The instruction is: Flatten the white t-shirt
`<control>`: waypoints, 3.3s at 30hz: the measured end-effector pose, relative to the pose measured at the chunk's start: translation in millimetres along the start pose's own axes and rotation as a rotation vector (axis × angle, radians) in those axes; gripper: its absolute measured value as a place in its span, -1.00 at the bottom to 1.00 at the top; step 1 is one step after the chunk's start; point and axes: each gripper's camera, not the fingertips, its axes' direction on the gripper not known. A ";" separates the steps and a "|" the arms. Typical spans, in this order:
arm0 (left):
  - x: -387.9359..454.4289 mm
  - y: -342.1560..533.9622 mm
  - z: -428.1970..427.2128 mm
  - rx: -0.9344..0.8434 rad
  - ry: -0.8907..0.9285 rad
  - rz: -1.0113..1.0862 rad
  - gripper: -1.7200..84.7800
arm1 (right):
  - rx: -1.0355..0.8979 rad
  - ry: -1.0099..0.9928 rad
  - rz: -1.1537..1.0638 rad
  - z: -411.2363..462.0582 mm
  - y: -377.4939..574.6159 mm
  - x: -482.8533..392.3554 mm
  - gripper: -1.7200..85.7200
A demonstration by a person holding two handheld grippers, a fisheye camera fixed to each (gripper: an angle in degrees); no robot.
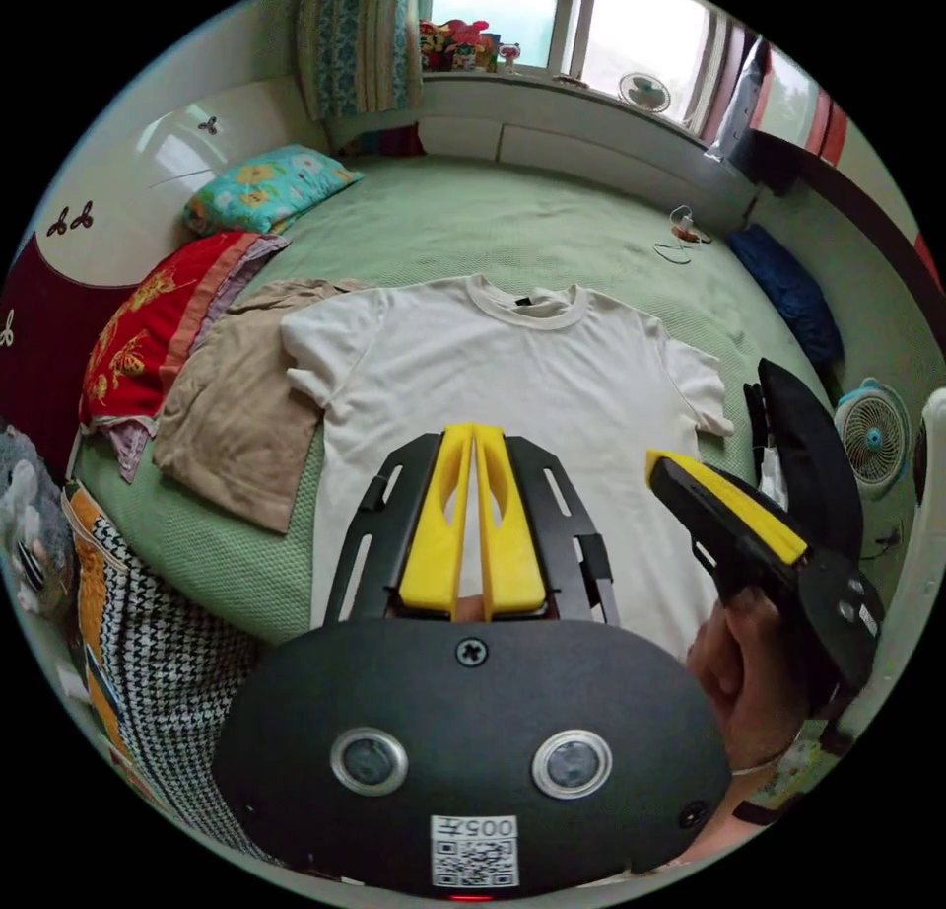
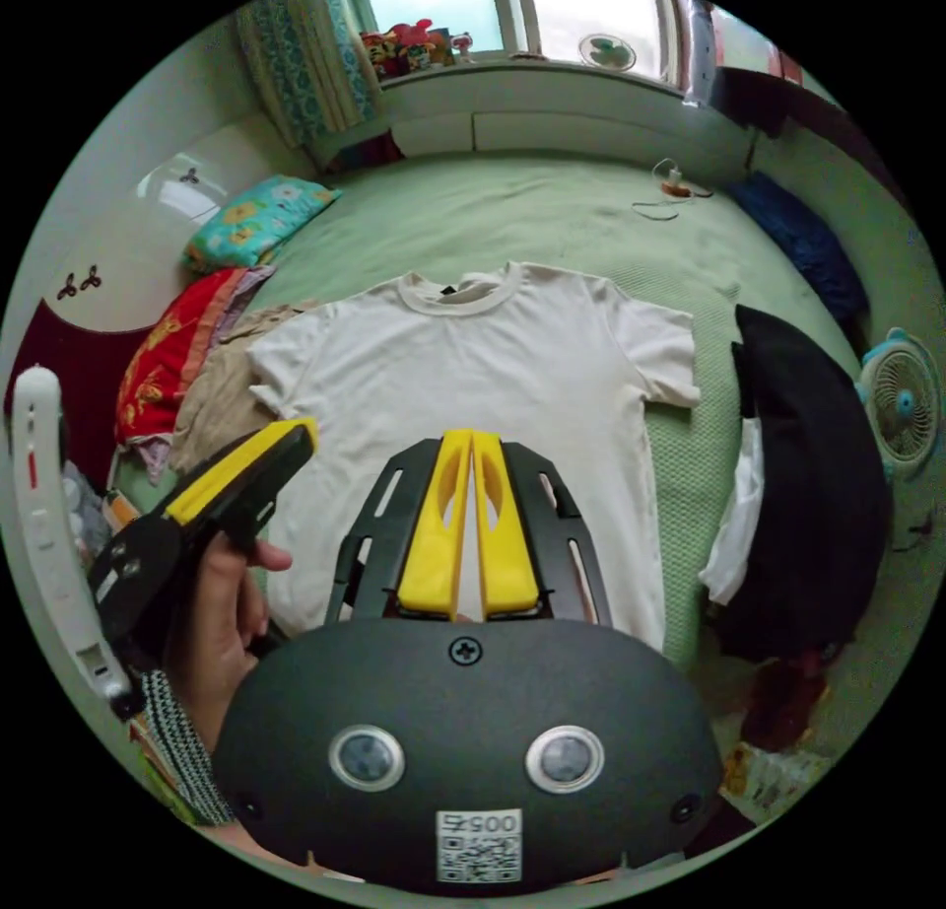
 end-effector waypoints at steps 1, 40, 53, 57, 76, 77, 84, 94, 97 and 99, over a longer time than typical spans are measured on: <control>3.5 -1.0 1.7 -0.007 -0.010 0.005 -0.97 | -0.009 0.014 -0.007 1.4 -1.1 -4.1 -0.98; 57.2 -64.7 58.1 -0.019 -0.014 0.006 -0.96 | -0.052 -0.049 -0.029 29.7 -72.4 -75.7 -0.98; 63.4 -84.7 79.6 -0.024 -0.014 0.030 -0.96 | -0.036 0.019 -0.048 29.4 -77.6 -76.5 -0.98; 63.6 -89.6 85.6 -0.029 -0.016 0.031 -0.96 | -0.038 0.016 -0.040 28.2 -76.3 -72.5 -0.98; 77.3 -112.5 124.6 -0.112 0.115 0.142 -0.96 | -0.012 -0.008 0.284 15.9 -60.6 12.2 -0.98; 79.9 -112.4 123.8 -0.098 0.107 0.166 -0.96 | 0.006 0.013 0.295 14.0 -57.9 17.8 -0.98; 92.4 -110.8 124.9 -0.063 0.140 0.285 -0.96 | 0.117 0.095 0.308 -2.0 -40.4 40.7 -0.98; 100.3 -108.1 125.1 -0.040 0.250 0.400 -0.95 | 0.174 0.045 0.397 -15.0 -16.3 80.0 -0.90; 100.8 -107.9 129.5 -0.057 0.238 0.410 -0.93 | 0.191 -0.007 0.366 -17.4 -10.6 84.1 -0.84; 99.1 -108.0 131.2 -0.057 0.243 0.402 -0.92 | 0.200 -0.003 0.349 -19.3 -6.4 85.6 -0.82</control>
